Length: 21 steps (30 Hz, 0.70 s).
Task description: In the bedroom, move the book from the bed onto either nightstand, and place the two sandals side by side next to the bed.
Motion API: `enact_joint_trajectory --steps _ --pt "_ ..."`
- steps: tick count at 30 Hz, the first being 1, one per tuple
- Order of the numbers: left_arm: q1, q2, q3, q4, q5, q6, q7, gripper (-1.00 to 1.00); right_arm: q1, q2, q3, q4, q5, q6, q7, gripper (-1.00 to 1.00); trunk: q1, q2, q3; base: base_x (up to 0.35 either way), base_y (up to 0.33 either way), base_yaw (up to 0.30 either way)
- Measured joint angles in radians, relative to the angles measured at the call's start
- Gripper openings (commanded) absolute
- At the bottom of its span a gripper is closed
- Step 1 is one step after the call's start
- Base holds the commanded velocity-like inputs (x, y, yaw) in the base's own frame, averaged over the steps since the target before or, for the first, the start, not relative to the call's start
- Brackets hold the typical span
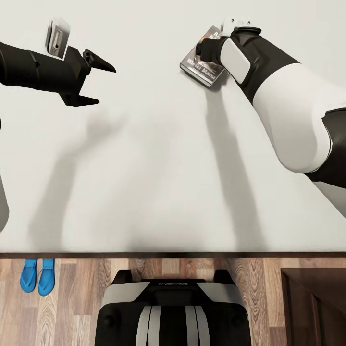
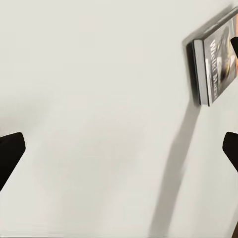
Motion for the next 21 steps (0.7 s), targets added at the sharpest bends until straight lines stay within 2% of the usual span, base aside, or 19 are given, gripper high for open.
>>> enact_joint_trajectory --steps 10,21 --pt "0.001 -0.001 0.000 0.000 0.000 0.001 0.000 1.00 -0.002 0.000 0.000 0.003 0.000 0.001 0.000 1.00 0.000 0.000 0.000 -0.019 -0.003 0.000" --pt "0.001 -0.002 0.000 0.000 -0.001 0.001 -0.001 1.00 -0.002 0.000 -0.001 0.003 0.002 0.001 0.000 1.00 0.000 0.000 0.000 -0.146 -0.026 0.000"
